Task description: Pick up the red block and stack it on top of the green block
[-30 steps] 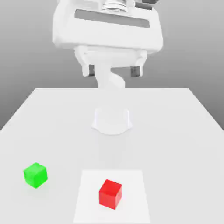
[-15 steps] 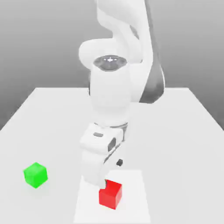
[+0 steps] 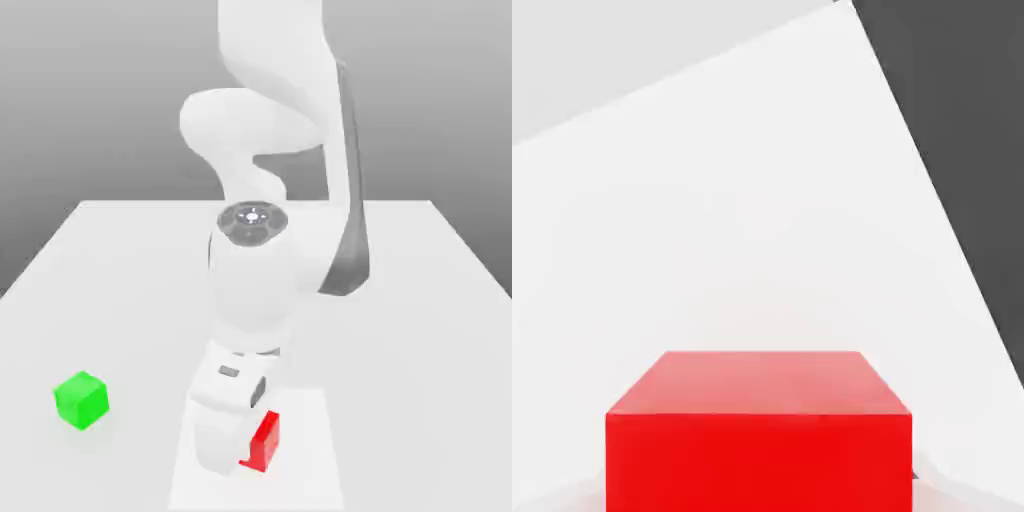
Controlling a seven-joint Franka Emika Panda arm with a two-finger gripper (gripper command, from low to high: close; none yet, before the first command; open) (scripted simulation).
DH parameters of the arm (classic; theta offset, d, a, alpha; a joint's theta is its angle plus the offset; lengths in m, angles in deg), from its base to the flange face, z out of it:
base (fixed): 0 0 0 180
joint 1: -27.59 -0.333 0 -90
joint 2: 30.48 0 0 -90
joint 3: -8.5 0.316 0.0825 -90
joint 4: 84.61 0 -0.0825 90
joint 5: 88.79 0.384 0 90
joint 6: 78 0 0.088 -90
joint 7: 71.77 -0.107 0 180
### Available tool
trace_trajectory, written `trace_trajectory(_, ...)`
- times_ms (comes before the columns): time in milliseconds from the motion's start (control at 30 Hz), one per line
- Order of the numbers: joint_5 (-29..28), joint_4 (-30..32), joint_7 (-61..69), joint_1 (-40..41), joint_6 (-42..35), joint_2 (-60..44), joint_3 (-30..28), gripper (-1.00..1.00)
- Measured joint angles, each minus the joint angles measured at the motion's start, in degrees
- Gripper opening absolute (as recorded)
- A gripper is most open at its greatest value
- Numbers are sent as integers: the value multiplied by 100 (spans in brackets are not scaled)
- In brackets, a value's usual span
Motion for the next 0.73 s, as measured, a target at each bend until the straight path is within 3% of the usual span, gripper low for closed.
trace_trajectory(100,-282,86,101,189,-389,487,-245,-100)
trace_trajectory(367,-682,262,2100,2207,-867,1167,-1240,-100)
trace_trajectory(467,-430,268,2657,2889,-659,950,-1159,-100)
trace_trajectory(600,211,235,3170,2809,-30,242,-713,-100)
trace_trajectory(633,339,229,3263,2862,99,97,-629,100)
trace_trajectory(733,339,229,3263,2862,99,97,-629,100)
